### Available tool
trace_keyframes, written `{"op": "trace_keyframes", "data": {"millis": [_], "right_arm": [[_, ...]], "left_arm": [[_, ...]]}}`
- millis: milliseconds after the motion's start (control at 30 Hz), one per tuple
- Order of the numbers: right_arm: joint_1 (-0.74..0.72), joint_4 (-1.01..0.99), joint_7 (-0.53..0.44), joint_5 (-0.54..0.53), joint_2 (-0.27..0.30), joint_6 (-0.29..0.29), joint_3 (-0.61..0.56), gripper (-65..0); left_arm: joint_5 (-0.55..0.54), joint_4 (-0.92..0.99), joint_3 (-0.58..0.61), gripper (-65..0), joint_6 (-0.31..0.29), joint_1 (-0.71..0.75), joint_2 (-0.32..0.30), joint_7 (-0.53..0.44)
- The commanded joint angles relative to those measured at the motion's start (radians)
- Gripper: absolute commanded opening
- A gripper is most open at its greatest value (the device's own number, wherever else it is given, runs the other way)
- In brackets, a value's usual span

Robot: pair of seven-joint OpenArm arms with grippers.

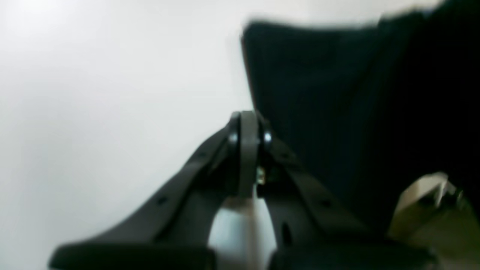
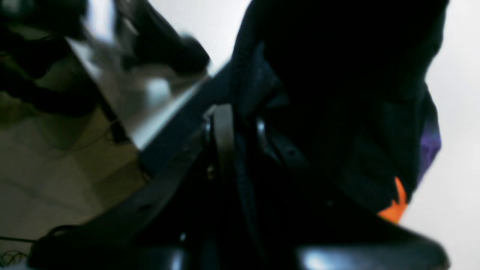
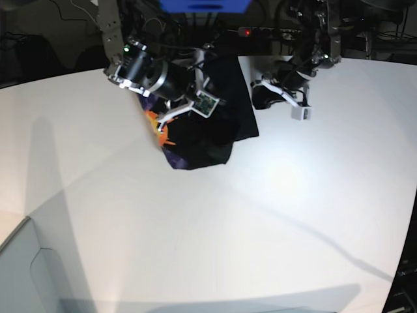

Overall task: Fold the T-shirt properly
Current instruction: 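Lift the strip end with the right gripper and fold it over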

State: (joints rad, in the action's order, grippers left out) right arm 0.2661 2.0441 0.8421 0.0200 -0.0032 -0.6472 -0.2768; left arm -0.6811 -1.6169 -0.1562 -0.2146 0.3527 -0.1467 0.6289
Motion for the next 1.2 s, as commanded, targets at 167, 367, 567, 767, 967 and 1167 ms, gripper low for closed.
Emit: {"op": "trace_keyframes", "data": {"millis": [167, 367, 567, 767, 967, 1167], "right_arm": [[-0.064, -0.105, -0.016, -0.018, -0.004, -0.010, 0.000, -64.9], [-0.087, -0.165, -0.016, -0.015, -0.001, -0.010, -0.005, -64.9], [-0.115, -0.208, -0.016, -0.015, -0.001, -0.010, -0.005, -57.1], [-0.113, -0.207, -0.016, -0.016, 0.002, -0.010, -0.005, -37.1], [-0.081, -0.118, -0.016, -0.018, 0.002, -0.010, 0.003, -31.1], [-0.046, 0.007, -0.016, -0.018, 0.032, -0.010, 0.066, -31.1]], "left_arm": [[-0.005, -0.027, -0.030, -65.0, -0.007, 0.004, 0.011, -0.014], [-0.009, -0.059, -0.112, -65.0, -0.010, 0.026, 0.006, -0.013], [-0.009, -0.187, -0.216, -65.0, -0.015, 0.084, 0.009, -0.011], [-0.009, -0.225, -0.325, -65.0, -0.018, 0.127, 0.011, -0.011], [-0.009, -0.217, -0.414, -65.0, -0.019, 0.128, 0.009, -0.011], [-0.009, -0.214, -0.474, -65.0, -0.019, 0.128, 0.009, -0.011]]}}
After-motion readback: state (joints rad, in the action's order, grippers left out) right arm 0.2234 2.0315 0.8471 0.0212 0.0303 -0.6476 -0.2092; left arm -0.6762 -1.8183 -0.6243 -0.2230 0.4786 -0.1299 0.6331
